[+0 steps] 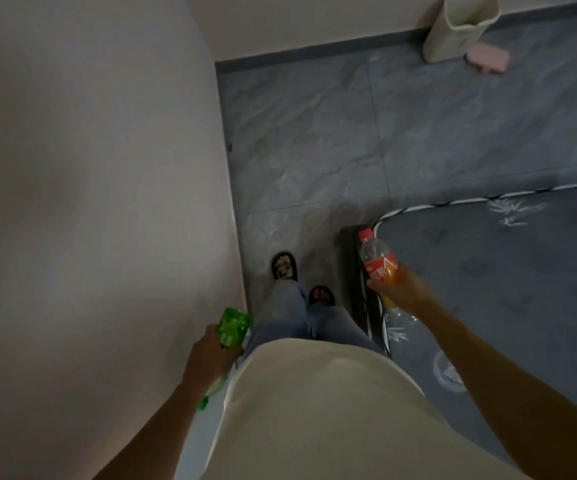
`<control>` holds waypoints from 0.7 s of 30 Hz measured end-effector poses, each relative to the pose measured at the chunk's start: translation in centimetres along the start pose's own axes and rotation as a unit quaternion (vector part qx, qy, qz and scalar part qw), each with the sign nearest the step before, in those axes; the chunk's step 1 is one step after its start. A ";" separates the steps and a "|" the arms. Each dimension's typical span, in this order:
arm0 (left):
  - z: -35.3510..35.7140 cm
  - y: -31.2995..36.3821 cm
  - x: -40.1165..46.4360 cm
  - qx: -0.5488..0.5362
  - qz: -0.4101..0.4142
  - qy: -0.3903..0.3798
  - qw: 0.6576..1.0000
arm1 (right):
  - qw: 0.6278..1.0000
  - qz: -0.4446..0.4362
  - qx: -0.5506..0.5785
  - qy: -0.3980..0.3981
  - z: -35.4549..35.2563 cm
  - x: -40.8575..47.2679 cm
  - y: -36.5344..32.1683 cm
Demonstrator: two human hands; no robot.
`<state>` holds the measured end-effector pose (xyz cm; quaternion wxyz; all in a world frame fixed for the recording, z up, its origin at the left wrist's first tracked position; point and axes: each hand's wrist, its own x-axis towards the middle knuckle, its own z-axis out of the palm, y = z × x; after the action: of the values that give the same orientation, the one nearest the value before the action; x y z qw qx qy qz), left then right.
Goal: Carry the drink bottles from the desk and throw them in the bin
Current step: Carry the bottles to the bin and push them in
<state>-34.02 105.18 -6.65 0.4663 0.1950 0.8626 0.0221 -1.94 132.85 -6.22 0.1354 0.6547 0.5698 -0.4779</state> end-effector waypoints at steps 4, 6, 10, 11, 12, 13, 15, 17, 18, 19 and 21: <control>-3.2 2.5 4.1 -0.009 -0.018 -0.015 1.000 | 1.000 -0.007 -0.012 0.007 -1.9 4.3 -5.8; -5.4 4.6 6.6 -0.019 -0.021 -0.021 0.999 | 0.999 0.005 -0.039 -0.003 -2.4 5.9 -8.0; -10.2 10.7 11.6 -0.009 0.012 -0.056 0.998 | 0.999 0.037 -0.013 0.002 -2.7 7.6 -10.2; -11.4 12.7 12.8 0.001 0.029 -0.064 0.998 | 0.998 0.054 0.014 0.022 -2.7 7.8 -10.4; -12.5 14.9 13.8 0.012 0.047 -0.069 0.996 | 0.996 0.072 0.032 0.033 -2.9 7.9 -10.5; -13.5 17.3 14.7 0.023 0.067 -0.071 0.995 | 0.995 0.089 0.043 0.030 -3.0 7.8 -10.4; -15.0 22.4 16.4 0.049 0.114 -0.074 0.990 | 0.991 0.117 0.064 0.014 -3.4 7.4 -9.9; -15.8 27.8 17.9 0.075 0.159 -0.080 0.981 | 0.985 0.145 0.096 0.017 -3.6 6.9 -9.0; -16.0 30.6 18.6 0.087 0.180 -0.083 0.976 | 0.979 0.162 0.123 0.026 -3.7 6.7 -8.6; -16.0 33.3 19.3 0.098 0.198 -0.086 0.971 | 0.971 0.179 0.155 0.034 -3.8 6.6 -8.0; -15.7 38.7 20.5 0.128 0.231 -0.095 0.960 | 0.957 0.203 0.206 0.032 -4.2 6.6 -6.9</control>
<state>-44.60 150.46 -5.59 0.4993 0.4482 0.7415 0.0000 -6.74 142.14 -6.69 0.0731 0.7853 0.3181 -0.5261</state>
